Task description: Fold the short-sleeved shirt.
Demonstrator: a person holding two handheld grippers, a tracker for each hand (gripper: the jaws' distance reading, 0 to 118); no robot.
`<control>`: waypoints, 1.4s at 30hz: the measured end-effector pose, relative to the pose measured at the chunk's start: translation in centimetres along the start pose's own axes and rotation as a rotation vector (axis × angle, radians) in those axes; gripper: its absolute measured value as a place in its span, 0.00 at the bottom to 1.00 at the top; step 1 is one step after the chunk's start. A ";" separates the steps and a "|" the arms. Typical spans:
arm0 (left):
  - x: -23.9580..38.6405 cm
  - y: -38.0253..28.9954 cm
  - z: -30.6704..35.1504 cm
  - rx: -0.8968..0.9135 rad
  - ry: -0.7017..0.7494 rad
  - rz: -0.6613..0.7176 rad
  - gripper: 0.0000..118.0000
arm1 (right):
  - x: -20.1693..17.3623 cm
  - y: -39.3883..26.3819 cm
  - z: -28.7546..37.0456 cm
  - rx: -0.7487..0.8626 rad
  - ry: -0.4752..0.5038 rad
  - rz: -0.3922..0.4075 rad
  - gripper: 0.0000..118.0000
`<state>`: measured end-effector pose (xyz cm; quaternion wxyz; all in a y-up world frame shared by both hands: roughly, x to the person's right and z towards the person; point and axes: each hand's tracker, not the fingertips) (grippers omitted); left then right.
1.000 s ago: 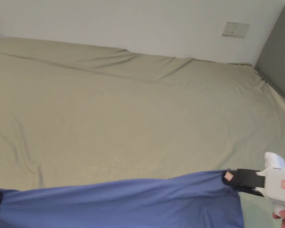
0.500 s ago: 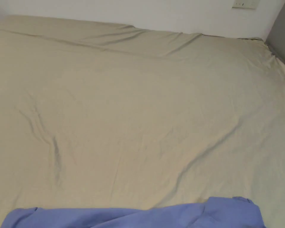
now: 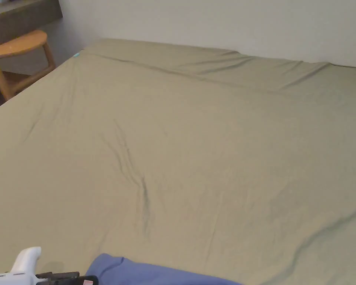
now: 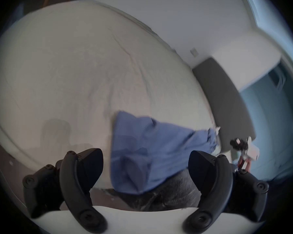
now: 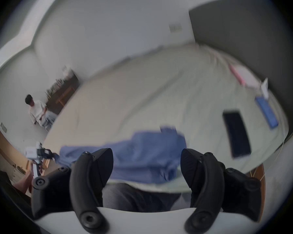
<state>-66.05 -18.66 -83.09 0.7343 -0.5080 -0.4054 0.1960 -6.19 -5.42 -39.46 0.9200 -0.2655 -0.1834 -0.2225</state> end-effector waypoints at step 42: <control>-3.4 12.9 4.2 -0.033 0.057 0.067 0.12 | -10.9 6.2 3.1 0.262 0.142 0.136 0.14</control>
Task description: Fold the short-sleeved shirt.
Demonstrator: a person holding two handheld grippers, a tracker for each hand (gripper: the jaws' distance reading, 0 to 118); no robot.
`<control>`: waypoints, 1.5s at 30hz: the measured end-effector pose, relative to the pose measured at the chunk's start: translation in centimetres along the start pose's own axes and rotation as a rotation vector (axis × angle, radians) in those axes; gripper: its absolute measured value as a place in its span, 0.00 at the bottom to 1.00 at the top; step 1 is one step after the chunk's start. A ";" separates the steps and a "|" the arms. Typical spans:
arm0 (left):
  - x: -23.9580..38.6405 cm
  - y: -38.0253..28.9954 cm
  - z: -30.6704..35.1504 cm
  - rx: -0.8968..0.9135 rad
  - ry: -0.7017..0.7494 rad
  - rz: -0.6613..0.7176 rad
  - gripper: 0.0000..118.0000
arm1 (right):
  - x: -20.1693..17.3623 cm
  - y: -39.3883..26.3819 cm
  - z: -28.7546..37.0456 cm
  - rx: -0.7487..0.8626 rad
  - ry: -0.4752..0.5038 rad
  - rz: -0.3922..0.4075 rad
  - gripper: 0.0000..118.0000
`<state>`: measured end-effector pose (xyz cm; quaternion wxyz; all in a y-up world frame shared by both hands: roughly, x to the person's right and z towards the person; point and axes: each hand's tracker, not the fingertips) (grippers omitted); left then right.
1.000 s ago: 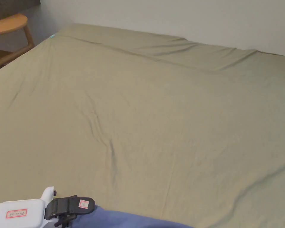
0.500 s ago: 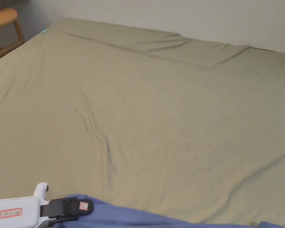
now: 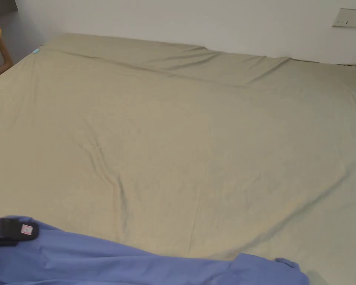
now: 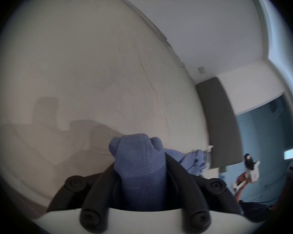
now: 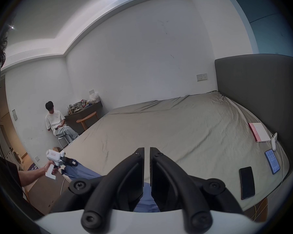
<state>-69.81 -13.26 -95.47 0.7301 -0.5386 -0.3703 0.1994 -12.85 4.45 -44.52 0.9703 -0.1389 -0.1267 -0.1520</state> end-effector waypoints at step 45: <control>17.7 -10.7 -18.5 -0.144 0.243 -0.263 0.01 | -0.5 -3.5 0.0 -0.028 0.030 -0.046 0.14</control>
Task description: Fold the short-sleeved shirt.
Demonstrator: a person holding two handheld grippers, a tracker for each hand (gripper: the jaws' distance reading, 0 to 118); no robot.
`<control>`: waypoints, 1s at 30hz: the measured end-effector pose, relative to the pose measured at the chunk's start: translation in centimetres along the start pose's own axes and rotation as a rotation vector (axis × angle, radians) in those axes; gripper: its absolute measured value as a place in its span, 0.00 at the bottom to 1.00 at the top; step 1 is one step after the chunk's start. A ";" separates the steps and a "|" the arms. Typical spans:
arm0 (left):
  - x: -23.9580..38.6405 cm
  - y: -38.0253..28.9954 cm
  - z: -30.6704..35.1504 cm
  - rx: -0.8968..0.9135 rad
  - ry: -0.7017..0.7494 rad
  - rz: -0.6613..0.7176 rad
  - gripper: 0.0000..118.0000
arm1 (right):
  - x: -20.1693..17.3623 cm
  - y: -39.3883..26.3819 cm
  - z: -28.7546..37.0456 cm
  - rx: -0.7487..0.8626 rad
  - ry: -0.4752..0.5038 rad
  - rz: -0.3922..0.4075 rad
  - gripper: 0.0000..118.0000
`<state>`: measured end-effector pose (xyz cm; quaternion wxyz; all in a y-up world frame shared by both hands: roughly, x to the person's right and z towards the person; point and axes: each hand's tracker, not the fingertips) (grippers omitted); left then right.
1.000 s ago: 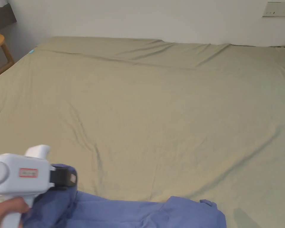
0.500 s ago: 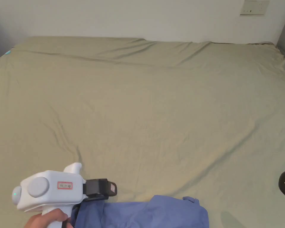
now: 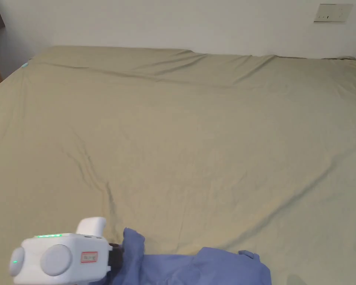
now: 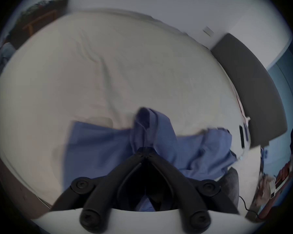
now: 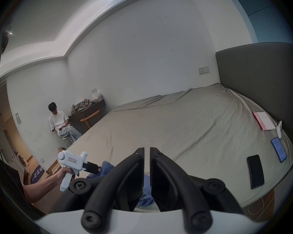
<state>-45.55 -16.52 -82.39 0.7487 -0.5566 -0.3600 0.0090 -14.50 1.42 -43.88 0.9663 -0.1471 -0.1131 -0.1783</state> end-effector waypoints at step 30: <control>-18.0 -2.8 1.8 0.107 -0.485 0.375 0.89 | -0.7 2.9 0.3 0.062 -0.027 0.058 0.14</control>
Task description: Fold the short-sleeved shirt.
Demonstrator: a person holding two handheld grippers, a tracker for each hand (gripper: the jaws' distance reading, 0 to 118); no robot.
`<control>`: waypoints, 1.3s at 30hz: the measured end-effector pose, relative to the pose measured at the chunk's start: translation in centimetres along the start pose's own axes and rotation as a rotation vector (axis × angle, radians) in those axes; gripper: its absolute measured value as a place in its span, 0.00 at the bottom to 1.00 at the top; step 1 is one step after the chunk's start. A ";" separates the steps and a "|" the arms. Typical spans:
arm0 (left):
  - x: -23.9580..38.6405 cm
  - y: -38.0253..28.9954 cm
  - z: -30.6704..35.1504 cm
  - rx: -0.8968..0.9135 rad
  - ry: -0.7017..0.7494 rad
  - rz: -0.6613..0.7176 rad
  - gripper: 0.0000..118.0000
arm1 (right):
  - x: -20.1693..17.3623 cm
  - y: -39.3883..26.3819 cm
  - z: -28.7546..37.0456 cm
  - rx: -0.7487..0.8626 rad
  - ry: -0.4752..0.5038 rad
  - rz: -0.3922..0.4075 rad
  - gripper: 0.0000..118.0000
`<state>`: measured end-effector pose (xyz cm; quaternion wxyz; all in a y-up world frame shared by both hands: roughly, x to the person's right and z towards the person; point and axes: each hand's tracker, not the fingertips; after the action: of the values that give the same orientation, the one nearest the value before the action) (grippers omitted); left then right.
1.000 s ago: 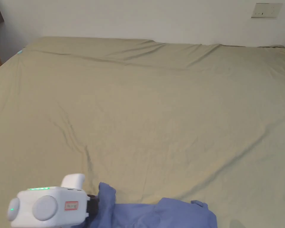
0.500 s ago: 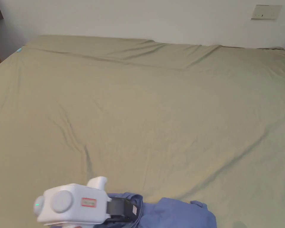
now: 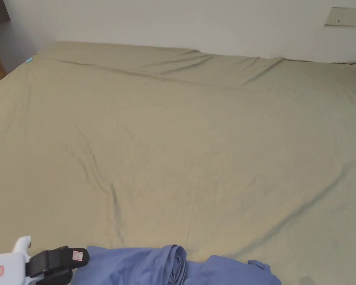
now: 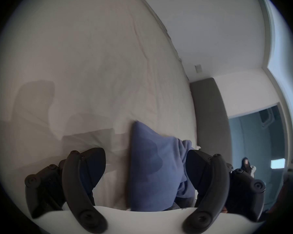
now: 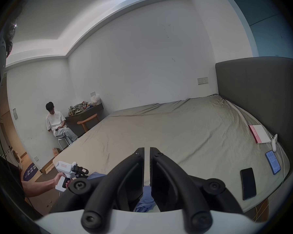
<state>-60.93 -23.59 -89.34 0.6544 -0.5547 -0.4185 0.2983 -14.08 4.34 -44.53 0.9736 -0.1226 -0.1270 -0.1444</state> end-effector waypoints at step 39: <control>18.5 1.5 4.4 0.056 0.630 -0.520 0.13 | -1.1 0.1 -1.1 -0.027 0.056 0.013 0.14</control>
<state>-55.97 -5.33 -86.68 0.8190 -0.4767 -0.3154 -0.0502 -14.86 4.39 -45.86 0.9760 -0.1326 -0.0968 -0.1433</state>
